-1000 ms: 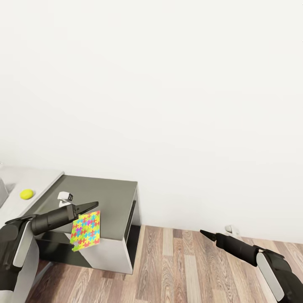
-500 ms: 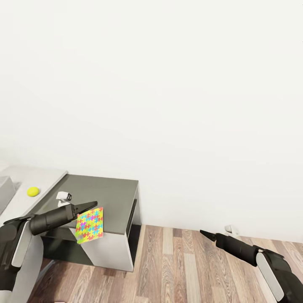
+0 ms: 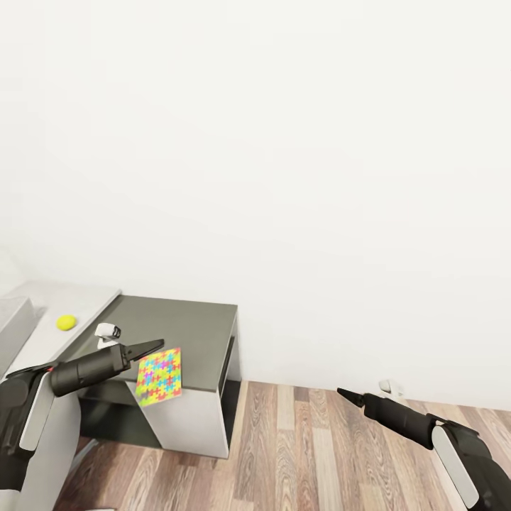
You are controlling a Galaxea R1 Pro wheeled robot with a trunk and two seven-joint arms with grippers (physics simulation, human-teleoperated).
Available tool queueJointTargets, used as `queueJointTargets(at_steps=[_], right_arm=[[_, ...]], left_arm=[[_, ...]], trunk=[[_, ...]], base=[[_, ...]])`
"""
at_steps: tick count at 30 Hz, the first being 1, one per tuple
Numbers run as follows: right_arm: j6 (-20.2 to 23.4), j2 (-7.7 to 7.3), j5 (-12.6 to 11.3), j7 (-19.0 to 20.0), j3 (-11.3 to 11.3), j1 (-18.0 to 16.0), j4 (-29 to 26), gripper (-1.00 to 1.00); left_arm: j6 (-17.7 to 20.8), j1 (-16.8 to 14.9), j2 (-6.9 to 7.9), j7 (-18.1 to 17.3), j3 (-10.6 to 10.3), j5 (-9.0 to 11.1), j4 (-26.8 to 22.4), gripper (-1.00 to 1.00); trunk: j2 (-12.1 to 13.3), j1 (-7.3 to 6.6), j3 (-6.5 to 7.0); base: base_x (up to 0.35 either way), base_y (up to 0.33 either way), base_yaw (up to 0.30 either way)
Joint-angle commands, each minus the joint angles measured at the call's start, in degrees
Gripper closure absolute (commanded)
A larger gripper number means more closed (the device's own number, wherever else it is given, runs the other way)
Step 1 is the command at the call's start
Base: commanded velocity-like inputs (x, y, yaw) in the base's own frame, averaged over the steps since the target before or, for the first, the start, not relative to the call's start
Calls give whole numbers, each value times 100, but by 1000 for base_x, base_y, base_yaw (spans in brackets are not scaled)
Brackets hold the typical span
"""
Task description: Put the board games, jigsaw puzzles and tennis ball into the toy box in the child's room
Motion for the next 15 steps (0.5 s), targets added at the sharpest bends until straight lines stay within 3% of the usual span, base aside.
queueJointTargets(at_steps=[1,6,15], right_arm=[[40,1,-27,5,-4,-4,0,-100],[37,0,-27,3,0,-4,1,-100],[44,0,-28,3,-4,-4,2,-100]], left_arm=[[42,-4,1,-7,0,12,-1,-100],[40,-4,1,-3,0,12,-1,-100],[47,-4,-7,-6,-9,17,-1,-100]], trunk=[[-11,2,-2],[-11,2,45],[-11,2,115]], base=[[-165,18,0],[-189,66,37],[-24,99,66]])
